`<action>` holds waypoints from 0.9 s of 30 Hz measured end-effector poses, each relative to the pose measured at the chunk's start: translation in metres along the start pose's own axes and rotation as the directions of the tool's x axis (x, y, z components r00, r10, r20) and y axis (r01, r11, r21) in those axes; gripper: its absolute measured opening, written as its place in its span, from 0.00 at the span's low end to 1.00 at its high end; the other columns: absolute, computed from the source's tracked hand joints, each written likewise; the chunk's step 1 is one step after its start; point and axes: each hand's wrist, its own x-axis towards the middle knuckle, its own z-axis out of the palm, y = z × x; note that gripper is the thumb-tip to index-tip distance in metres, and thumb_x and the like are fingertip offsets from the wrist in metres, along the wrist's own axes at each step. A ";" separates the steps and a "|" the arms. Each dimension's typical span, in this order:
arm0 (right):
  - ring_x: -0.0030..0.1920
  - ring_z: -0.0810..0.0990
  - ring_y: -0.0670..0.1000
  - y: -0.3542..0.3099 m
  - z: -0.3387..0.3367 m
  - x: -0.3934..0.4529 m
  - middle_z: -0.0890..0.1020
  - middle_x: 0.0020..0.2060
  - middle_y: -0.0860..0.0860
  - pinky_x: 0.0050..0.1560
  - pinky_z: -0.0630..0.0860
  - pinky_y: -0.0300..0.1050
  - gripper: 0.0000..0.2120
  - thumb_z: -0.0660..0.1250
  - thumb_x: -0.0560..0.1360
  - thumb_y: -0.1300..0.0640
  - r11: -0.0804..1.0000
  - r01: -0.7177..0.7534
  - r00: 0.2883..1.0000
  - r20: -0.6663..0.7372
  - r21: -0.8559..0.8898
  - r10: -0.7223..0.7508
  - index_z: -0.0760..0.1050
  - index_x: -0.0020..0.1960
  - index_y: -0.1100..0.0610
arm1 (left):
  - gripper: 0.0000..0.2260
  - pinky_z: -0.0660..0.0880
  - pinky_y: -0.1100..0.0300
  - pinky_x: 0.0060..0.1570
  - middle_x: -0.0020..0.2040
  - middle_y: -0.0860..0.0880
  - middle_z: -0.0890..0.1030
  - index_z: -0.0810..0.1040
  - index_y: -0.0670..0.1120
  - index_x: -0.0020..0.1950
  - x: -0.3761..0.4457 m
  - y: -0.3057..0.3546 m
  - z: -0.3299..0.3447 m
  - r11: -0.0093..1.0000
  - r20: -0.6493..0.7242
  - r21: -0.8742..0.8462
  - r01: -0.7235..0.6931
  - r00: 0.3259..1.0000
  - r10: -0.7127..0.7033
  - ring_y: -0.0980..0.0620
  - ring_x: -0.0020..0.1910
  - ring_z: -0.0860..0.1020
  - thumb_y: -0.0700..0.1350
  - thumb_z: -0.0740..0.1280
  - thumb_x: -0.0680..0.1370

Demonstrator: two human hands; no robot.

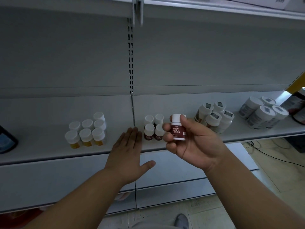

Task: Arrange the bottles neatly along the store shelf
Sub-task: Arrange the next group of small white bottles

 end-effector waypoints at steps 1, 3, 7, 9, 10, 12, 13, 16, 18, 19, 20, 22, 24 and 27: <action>0.38 0.77 0.53 0.000 0.001 0.000 0.79 0.43 0.57 0.36 0.75 0.44 0.12 0.72 0.71 0.52 1.000 0.004 1.000 0.018 -0.002 -0.004 0.80 0.50 0.60 | 0.50 0.31 0.56 0.71 0.81 0.45 0.39 0.40 0.44 0.80 0.000 0.000 -0.001 1.000 0.002 0.002 0.000 1.000 0.000 0.48 0.79 0.37 0.77 0.41 0.69; 0.38 0.76 0.52 -0.002 0.002 0.001 0.77 0.42 0.57 0.36 0.73 0.43 0.16 0.67 0.75 0.51 1.000 -0.012 1.000 0.011 0.026 0.012 0.77 0.55 0.61 | 0.49 0.30 0.56 0.71 0.81 0.46 0.38 0.38 0.45 0.80 0.000 0.001 -0.002 1.000 0.007 0.018 0.002 1.000 -0.002 0.49 0.79 0.36 0.76 0.42 0.70; 0.42 0.79 0.56 -0.002 0.001 -0.001 0.78 0.45 0.58 0.37 0.76 0.45 0.18 0.60 0.77 0.52 1.000 -0.005 0.998 -0.064 -0.029 0.004 0.76 0.58 0.64 | 0.47 0.30 0.56 0.70 0.80 0.46 0.37 0.37 0.45 0.80 -0.001 0.001 -0.003 0.999 0.017 0.032 0.002 1.000 -0.003 0.48 0.79 0.35 0.75 0.46 0.73; 0.41 0.81 0.56 -0.001 0.002 -0.002 0.79 0.44 0.59 0.36 0.77 0.46 0.14 0.68 0.73 0.53 0.994 0.040 0.997 -0.068 -0.097 -0.047 0.78 0.53 0.61 | 0.48 0.30 0.56 0.71 0.80 0.45 0.37 0.38 0.44 0.80 -0.001 0.000 -0.002 1.000 0.016 0.020 0.002 1.000 -0.002 0.48 0.79 0.36 0.75 0.45 0.72; 0.40 0.80 0.56 -0.001 0.002 -0.002 0.79 0.43 0.59 0.35 0.76 0.45 0.13 0.72 0.71 0.53 0.993 0.054 0.996 -0.063 -0.105 -0.061 0.78 0.51 0.60 | 0.48 0.30 0.56 0.71 0.81 0.45 0.38 0.38 0.44 0.80 0.000 0.000 -0.001 1.000 0.012 0.021 -0.001 1.000 0.001 0.48 0.79 0.36 0.76 0.44 0.71; 0.38 0.77 0.54 -0.002 0.003 -0.002 0.78 0.43 0.59 0.35 0.73 0.43 0.14 0.70 0.73 0.52 0.996 0.044 0.997 -0.062 -0.071 -0.049 0.77 0.53 0.60 | 0.48 0.30 0.56 0.72 0.81 0.45 0.38 0.38 0.44 0.80 0.000 0.000 -0.001 0.999 0.012 0.035 -0.002 1.000 0.002 0.48 0.79 0.36 0.75 0.43 0.71; 0.39 0.76 0.54 -0.003 0.004 -0.001 0.78 0.43 0.58 0.35 0.72 0.43 0.16 0.65 0.76 0.51 0.999 0.021 0.996 -0.081 -0.047 -0.025 0.75 0.56 0.61 | 0.48 0.30 0.56 0.71 0.81 0.45 0.38 0.38 0.44 0.80 0.000 0.000 0.000 0.999 0.011 0.036 0.001 1.000 -0.001 0.48 0.79 0.36 0.75 0.44 0.71; 0.42 0.77 0.55 -0.003 0.005 -0.001 0.78 0.44 0.58 0.37 0.74 0.44 0.20 0.56 0.78 0.51 0.998 0.002 0.994 -0.111 -0.057 -0.008 0.74 0.60 0.64 | 0.47 0.28 0.57 0.71 0.81 0.45 0.38 0.38 0.45 0.80 0.000 0.000 -0.001 0.999 0.007 0.037 -0.001 1.000 0.001 0.48 0.79 0.36 0.75 0.46 0.73; 0.43 0.80 0.57 -0.002 0.003 -0.002 0.80 0.44 0.58 0.38 0.77 0.46 0.15 0.63 0.76 0.53 0.992 0.051 0.992 -0.111 -0.116 -0.064 0.75 0.56 0.62 | 0.47 0.28 0.58 0.70 0.81 0.45 0.38 0.38 0.44 0.80 0.000 0.000 -0.001 0.999 0.001 0.034 -0.004 1.000 0.004 0.48 0.79 0.36 0.75 0.47 0.73; 0.43 0.81 0.57 -0.001 0.002 -0.002 0.80 0.43 0.59 0.38 0.77 0.47 0.13 0.67 0.73 0.54 0.987 0.078 0.989 -0.116 -0.138 -0.095 0.75 0.53 0.61 | 0.47 0.28 0.57 0.71 0.81 0.45 0.38 0.38 0.44 0.80 0.000 0.000 -0.001 0.999 0.002 0.034 -0.004 1.000 0.004 0.48 0.79 0.36 0.75 0.47 0.73; 0.41 0.81 0.57 -0.001 0.002 -0.003 0.80 0.43 0.59 0.37 0.76 0.47 0.13 0.70 0.71 0.54 0.984 0.095 0.987 -0.117 -0.149 -0.113 0.74 0.52 0.60 | 0.47 0.29 0.57 0.71 0.81 0.45 0.38 0.38 0.44 0.80 0.000 0.000 0.000 0.999 0.005 0.034 -0.004 1.000 0.004 0.48 0.79 0.36 0.75 0.47 0.73; 0.40 0.79 0.56 -0.001 0.001 -0.003 0.80 0.43 0.60 0.36 0.74 0.45 0.14 0.70 0.71 0.53 0.988 0.090 0.989 -0.106 -0.129 -0.104 0.74 0.52 0.60 | 0.47 0.30 0.56 0.71 0.80 0.45 0.38 0.39 0.44 0.80 0.000 0.000 0.000 1.000 0.006 0.022 -0.002 1.000 0.002 0.48 0.79 0.36 0.75 0.47 0.73; 0.41 0.78 0.56 -0.003 0.002 -0.004 0.79 0.44 0.60 0.38 0.72 0.46 0.17 0.62 0.75 0.52 0.993 0.046 0.991 -0.123 -0.106 -0.059 0.75 0.57 0.62 | 0.48 0.31 0.56 0.71 0.81 0.45 0.38 0.39 0.44 0.80 0.000 0.000 0.000 1.000 -0.001 0.020 -0.006 1.000 0.006 0.48 0.79 0.37 0.75 0.46 0.72; 0.43 0.81 0.56 -0.003 0.002 -0.004 0.81 0.45 0.59 0.40 0.77 0.46 0.20 0.58 0.76 0.54 0.984 0.049 0.986 -0.150 -0.170 -0.075 0.75 0.60 0.65 | 0.48 0.31 0.55 0.71 0.80 0.45 0.38 0.38 0.44 0.80 0.000 0.000 0.000 0.999 0.004 0.046 -0.006 1.000 0.006 0.48 0.79 0.37 0.75 0.45 0.72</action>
